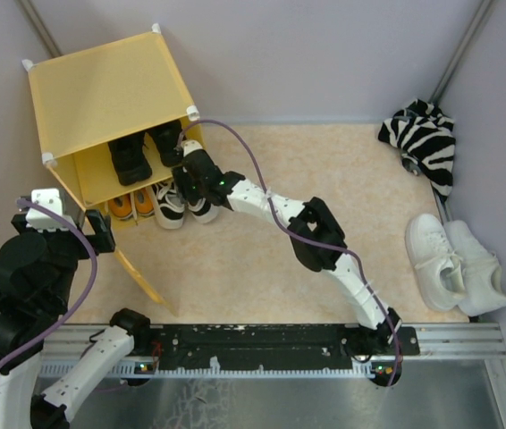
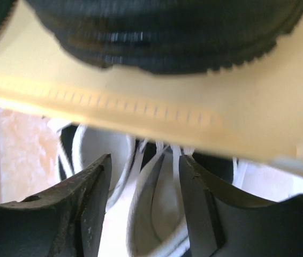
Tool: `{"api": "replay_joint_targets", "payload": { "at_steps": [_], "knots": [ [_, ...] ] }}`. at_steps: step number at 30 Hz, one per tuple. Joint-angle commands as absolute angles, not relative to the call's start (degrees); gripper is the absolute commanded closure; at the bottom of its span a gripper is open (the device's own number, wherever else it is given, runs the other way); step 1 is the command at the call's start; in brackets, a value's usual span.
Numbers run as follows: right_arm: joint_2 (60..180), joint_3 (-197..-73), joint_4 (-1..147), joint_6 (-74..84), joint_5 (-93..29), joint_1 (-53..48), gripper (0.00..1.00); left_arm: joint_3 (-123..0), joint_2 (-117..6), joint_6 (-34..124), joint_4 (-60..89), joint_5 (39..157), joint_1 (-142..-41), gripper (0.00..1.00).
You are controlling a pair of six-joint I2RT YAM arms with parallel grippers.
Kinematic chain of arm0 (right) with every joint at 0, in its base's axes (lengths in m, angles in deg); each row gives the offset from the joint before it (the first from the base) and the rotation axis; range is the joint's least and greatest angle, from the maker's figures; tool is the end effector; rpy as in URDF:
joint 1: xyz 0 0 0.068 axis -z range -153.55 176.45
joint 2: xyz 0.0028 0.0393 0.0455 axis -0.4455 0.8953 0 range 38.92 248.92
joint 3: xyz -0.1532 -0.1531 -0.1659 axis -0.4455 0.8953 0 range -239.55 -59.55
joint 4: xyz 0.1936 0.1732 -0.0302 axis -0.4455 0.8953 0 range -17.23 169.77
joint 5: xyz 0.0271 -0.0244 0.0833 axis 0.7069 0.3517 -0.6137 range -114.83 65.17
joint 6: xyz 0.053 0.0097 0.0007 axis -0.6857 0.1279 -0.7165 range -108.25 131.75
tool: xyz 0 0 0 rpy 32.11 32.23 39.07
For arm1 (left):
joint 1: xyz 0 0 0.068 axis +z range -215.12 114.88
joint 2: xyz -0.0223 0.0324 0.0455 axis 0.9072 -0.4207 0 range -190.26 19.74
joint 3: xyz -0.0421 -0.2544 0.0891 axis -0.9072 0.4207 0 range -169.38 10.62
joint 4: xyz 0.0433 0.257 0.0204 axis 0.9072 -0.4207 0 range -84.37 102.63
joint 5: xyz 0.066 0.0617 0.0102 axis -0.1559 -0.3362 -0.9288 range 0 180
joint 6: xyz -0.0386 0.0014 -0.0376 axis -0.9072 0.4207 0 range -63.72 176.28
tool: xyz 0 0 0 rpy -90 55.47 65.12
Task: Place and organize the shoes in the shoe cabinet
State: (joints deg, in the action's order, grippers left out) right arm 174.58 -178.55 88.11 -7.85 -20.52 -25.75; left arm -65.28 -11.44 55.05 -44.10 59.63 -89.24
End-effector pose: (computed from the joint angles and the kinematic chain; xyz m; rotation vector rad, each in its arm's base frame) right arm 0.3414 0.4359 0.2273 -0.5732 2.1234 0.6476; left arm 0.0333 0.0047 0.4433 -0.0291 1.7535 0.1492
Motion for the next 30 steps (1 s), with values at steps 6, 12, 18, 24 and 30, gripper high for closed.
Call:
{"api": "replay_joint_targets", "payload": {
  "at_steps": [6, 12, 18, 24, 30],
  "knots": [
    [152.88, -160.38, 79.05, -7.73, -27.15, -26.02, 0.44, -66.39, -13.37, 53.49, -42.84, 57.16, -89.39, 0.04],
    [148.57, -149.35, 80.95, -9.45, -25.15, -24.69, 0.40, -68.86, -17.57, 55.07, -37.07, 57.22, -89.37, 0.04],
    [150.62, -141.69, 75.84, -15.60, -33.75, -20.90, 0.41, -64.44, -18.93, 55.02, -32.37, 58.11, -89.35, 0.05],
    [152.81, -139.40, 72.62, -13.72, -37.22, -20.83, 0.43, -61.45, -18.29, 54.93, -32.19, 57.28, -89.32, 0.05],
    [158.25, -141.49, 69.38, -14.76, -40.03, -20.84, 0.46, -59.08, -16.65, 55.39, -32.19, 56.22, -89.38, 0.04]
  ]
}}
